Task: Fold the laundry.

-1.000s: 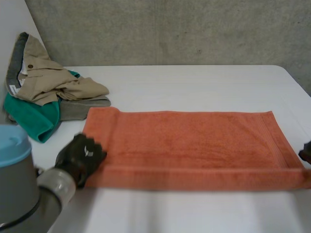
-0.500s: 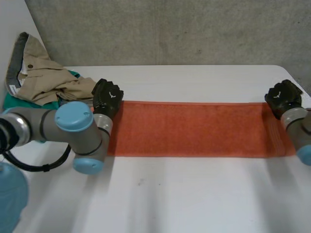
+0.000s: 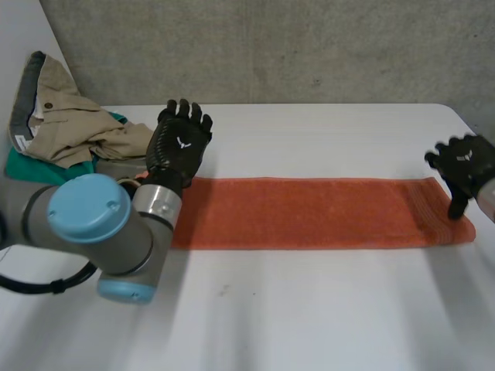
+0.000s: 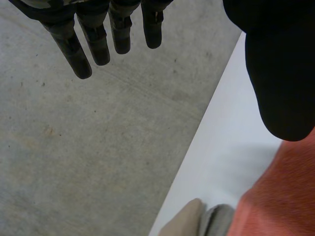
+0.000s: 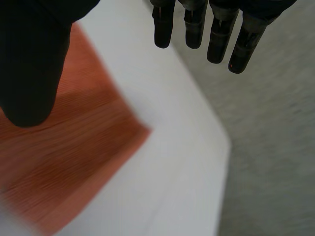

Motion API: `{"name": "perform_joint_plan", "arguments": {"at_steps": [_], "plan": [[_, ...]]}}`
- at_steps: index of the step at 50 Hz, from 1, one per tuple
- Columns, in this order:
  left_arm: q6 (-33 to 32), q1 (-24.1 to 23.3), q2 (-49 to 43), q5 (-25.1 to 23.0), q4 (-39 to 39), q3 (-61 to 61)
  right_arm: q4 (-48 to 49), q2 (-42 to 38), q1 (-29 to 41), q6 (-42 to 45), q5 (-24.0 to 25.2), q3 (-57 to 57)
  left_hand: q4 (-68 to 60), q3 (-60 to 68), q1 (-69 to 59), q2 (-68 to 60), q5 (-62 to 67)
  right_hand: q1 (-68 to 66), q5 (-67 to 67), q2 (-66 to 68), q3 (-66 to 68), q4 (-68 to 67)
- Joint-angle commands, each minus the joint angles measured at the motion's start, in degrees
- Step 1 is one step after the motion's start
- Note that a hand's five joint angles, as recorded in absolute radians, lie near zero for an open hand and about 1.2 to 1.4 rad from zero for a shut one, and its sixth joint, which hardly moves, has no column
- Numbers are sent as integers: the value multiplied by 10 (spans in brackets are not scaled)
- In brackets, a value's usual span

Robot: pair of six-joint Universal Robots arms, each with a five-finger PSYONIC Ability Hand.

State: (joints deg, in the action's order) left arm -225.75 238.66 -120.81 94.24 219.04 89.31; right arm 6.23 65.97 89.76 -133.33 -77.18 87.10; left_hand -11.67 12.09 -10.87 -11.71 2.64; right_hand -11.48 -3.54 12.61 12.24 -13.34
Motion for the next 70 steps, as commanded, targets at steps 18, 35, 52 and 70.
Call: {"name": "perform_joint_plan", "arguments": {"at_steps": [18,35,52,70], "plan": [[67,-11,55,-1,-3,81,27,-82,-114,76,51,55,17,-21,9,17,-26,-685,-665,674,678,-667],[70,0,94,-1,-3,120,78,-26,-202,178,50,11,17,-21,9,17,-26,-685,-665,674,678,-667],[77,37,138,-1,-6,157,183,16,201,126,171,17,17,-21,9,17,-26,-685,-665,674,678,-667],[78,49,131,-5,-6,161,232,-168,395,161,182,-38,17,-21,9,17,-26,15,35,-26,-22,33]]}}
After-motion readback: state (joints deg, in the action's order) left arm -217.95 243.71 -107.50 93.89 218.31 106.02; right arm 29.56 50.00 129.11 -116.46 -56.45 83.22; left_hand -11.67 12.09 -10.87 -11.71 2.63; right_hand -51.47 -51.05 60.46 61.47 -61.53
